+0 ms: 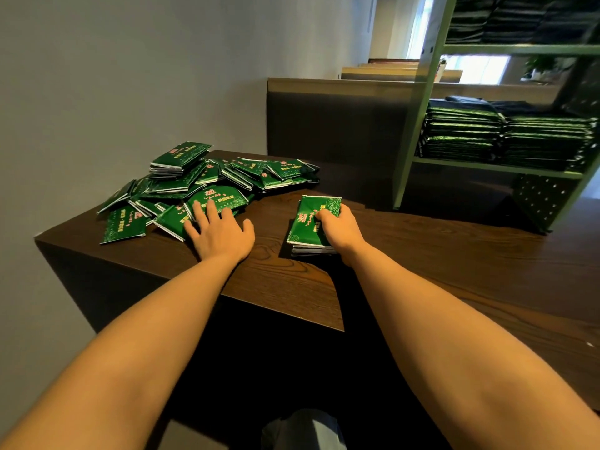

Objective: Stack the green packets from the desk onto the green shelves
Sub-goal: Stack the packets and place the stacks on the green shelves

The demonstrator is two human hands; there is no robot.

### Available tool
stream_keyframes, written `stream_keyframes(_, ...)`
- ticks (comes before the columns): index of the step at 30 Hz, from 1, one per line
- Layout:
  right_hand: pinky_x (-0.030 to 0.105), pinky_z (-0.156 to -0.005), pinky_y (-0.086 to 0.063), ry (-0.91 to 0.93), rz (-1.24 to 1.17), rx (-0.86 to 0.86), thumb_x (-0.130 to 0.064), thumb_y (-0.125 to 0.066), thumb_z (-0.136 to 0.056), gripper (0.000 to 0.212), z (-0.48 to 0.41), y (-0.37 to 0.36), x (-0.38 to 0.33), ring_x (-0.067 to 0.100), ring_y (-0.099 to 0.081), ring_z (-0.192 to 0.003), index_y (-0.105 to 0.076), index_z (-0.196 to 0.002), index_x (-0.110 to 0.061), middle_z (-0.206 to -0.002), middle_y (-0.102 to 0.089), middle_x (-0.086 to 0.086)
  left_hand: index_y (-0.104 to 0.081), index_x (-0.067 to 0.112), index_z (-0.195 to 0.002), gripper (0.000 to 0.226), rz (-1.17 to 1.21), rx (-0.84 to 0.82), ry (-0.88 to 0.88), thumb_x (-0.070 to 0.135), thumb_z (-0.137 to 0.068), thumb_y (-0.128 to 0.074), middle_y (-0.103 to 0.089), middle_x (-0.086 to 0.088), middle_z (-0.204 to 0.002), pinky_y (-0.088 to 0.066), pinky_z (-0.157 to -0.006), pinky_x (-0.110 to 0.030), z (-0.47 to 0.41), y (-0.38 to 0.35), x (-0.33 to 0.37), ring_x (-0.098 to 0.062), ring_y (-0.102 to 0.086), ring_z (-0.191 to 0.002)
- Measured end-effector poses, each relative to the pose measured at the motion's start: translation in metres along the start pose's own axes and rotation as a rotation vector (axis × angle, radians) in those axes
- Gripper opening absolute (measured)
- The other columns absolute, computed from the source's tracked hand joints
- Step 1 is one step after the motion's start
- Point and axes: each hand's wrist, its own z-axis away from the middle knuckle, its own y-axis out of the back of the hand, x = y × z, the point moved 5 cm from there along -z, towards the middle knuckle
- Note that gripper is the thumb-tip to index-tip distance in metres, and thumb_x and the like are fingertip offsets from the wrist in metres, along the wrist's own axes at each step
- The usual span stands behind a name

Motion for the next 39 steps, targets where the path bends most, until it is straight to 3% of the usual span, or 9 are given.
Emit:
stream_keyframes(6,0.049,-0.105,-0.052,0.003,0.009,0.0,-0.027,-0.058,-0.098,0.043,-0.002,0.001,0.002,0.025,-0.069,-0.108,-0.046,-0.137,-0.014,-0.121,-0.067,0.006,-0.045,0.011,-0.145,0.067,-0.058,-0.032,0.002,0.054,-0.096,-0.032,-0.011,-0.006,-0.165,0.001,-0.117,-0.063,-0.001,-0.002,0.006,-0.026,0.008,-0.152)
stream_keyframes(14,0.044,-0.102,-0.054,0.011,0.014,0.003,-0.025,-0.058,-0.1,0.045,0.002,0.002,-0.001,0.022,-0.069,-0.106,-0.044,-0.141,-0.014,-0.118,-0.066,0.004,-0.051,0.011,-0.136,0.044,0.005,0.208,-0.2,0.03,-0.096,-0.05,-0.042,-0.005,-0.151,-0.017,-0.114,-0.058,0.01,0.013,0.016,-0.023,-0.026,-0.146)
stream_keyframes(17,0.047,-0.104,-0.053,0.008,0.011,0.005,-0.027,-0.058,-0.099,0.046,0.006,0.002,-0.002,0.024,-0.068,-0.109,-0.045,-0.142,-0.015,-0.122,-0.066,0.006,-0.057,0.014,-0.128,0.036,0.095,0.34,-0.362,0.013,-0.092,-0.058,-0.058,-0.004,-0.13,-0.035,-0.099,-0.047,0.019,0.023,0.024,-0.026,-0.054,-0.12)
stream_keyframes(22,0.05,-0.104,-0.053,0.004,0.023,-0.004,-0.031,-0.056,-0.1,0.057,0.012,0.0,-0.005,0.027,-0.068,-0.11,-0.035,-0.15,-0.016,-0.127,-0.065,0.008,-0.055,0.014,-0.131,0.038,0.366,0.371,-0.452,0.007,-0.094,-0.058,-0.066,-0.006,-0.113,-0.051,-0.068,-0.039,0.03,0.043,0.041,-0.028,-0.065,-0.091)
stream_keyframes(28,0.056,-0.107,-0.049,0.026,-0.025,0.002,-0.037,-0.048,-0.093,0.082,0.006,-0.003,0.001,0.034,-0.064,-0.119,-0.004,-0.163,-0.037,-0.14,-0.057,0.013,-0.069,0.017,-0.107,0.022,0.806,0.292,-0.424,0.014,-0.086,-0.072,-0.069,0.008,-0.093,-0.054,-0.078,-0.023,0.044,0.058,0.082,-0.007,-0.064,-0.083)
stream_keyframes(30,0.057,-0.113,-0.043,0.041,-0.024,0.017,-0.045,-0.042,-0.094,0.078,0.015,-0.003,-0.01,0.036,-0.058,-0.129,-0.009,-0.163,-0.031,-0.147,-0.053,0.014,-0.071,0.018,-0.102,0.019,0.888,0.21,-0.452,0.017,-0.083,-0.076,-0.068,0.012,-0.091,-0.049,-0.079,-0.012,0.052,0.054,0.096,0.0,-0.063,-0.084)
stream_keyframes(33,0.048,-0.125,-0.025,0.065,-0.098,0.017,-0.068,-0.028,-0.103,0.077,0.012,-0.002,-0.011,0.027,-0.035,-0.151,-0.021,-0.164,-0.022,-0.165,-0.034,0.002,-0.075,0.018,-0.107,0.024,0.851,0.086,-0.484,0.025,-0.085,-0.076,-0.071,0.008,-0.106,-0.047,-0.092,-0.017,0.061,0.042,0.107,-0.003,-0.062,-0.102)
stream_keyframes(36,0.054,-0.122,-0.031,0.027,-0.19,-0.044,-0.11,-0.029,-0.059,0.125,-0.046,-0.002,0.031,0.026,-0.047,-0.144,-0.04,-0.156,-0.031,-0.156,-0.05,0.001,-0.071,0.013,-0.119,0.036,0.821,-0.018,-0.543,0.026,-0.086,-0.066,-0.067,0.001,-0.123,-0.042,-0.102,-0.021,0.068,0.036,0.111,-0.009,-0.057,-0.118)
stream_keyframes(39,0.053,-0.12,-0.033,0.02,-0.172,-0.051,-0.099,-0.038,-0.075,0.114,-0.036,0.002,0.022,0.025,-0.046,-0.142,-0.036,-0.157,-0.021,-0.156,-0.047,0.004,-0.065,0.01,-0.124,0.049,0.896,-0.121,-0.51,0.03,-0.082,-0.047,-0.063,-0.001,-0.123,-0.04,-0.095,-0.018,0.075,0.036,0.113,-0.008,-0.054,-0.113)
